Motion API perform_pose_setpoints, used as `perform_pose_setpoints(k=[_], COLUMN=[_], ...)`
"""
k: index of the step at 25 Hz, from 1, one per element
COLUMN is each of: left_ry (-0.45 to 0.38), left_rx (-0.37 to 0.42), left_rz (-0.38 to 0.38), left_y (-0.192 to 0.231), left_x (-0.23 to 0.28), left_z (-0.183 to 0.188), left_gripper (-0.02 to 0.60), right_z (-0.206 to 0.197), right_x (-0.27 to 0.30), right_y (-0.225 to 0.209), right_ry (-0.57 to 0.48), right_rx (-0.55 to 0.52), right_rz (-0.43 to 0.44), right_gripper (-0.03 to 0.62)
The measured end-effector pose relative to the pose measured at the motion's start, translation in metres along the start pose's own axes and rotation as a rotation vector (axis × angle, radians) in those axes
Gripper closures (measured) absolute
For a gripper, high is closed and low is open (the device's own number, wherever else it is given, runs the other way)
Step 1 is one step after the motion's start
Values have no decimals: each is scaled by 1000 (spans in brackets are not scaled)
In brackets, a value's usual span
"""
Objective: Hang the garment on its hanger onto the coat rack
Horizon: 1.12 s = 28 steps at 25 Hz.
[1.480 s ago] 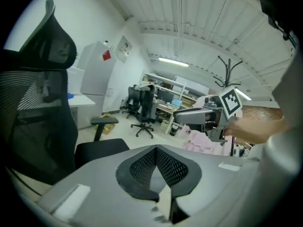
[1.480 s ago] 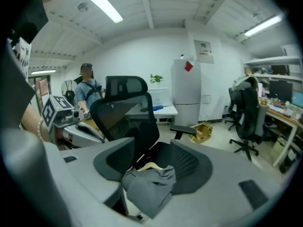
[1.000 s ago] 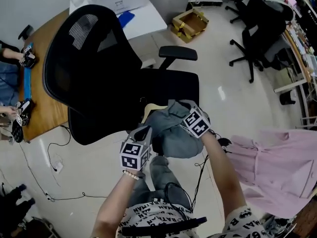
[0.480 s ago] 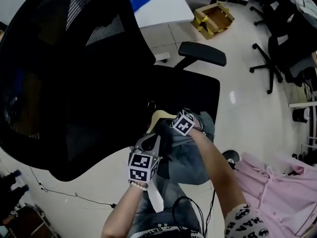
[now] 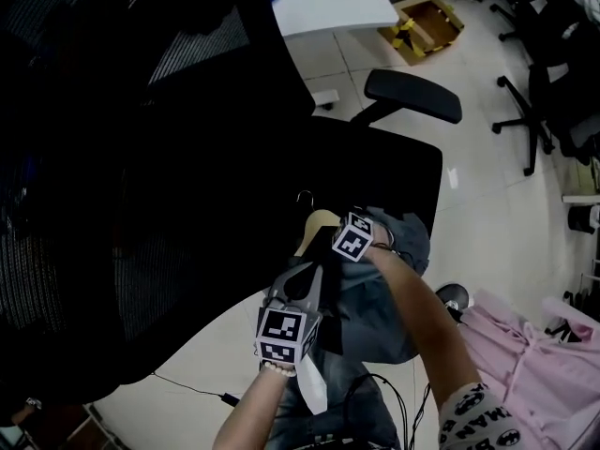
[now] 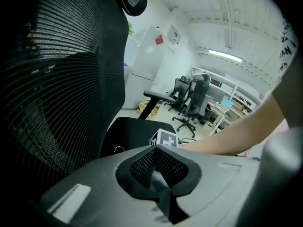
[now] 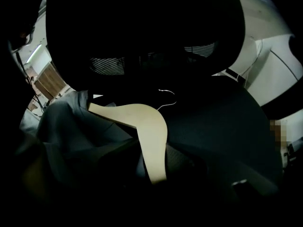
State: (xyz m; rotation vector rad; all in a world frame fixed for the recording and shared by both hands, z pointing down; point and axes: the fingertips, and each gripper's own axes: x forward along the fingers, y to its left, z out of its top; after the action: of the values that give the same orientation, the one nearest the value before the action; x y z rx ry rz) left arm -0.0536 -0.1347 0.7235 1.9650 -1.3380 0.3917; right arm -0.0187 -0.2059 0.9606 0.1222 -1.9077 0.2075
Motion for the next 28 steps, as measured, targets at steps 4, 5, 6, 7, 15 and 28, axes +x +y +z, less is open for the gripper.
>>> perform_pose_setpoints(k=[4,5,6,7,15,28], left_ry=[13,10,3,-2,4,-41], left_rx=[-7,-4,-1,2,61,201], left_rz=[1,-3,-7,-10,-56,-207], left_y=[0,0,1,1,-26,-114], left_x=[-2,-1,-1,-2,-23,-90], left_z=[-4,-2,0,3,29,81], left_gripper=[580,580,580,580,580,580], right_z=[2,2,3,6,27,20], right_x=[-7,-11,-17,-26,-180,-498], right_y=[4,2,0,-4,-38,-23], right_ry=[-14,-29,-46,-67,-293,-434], right_rx=[10,8,4,-3,-62,70], right_rz=[-7,-28,-62,-109,-661,-1278], right_gripper=[413,413,413,413,416,419])
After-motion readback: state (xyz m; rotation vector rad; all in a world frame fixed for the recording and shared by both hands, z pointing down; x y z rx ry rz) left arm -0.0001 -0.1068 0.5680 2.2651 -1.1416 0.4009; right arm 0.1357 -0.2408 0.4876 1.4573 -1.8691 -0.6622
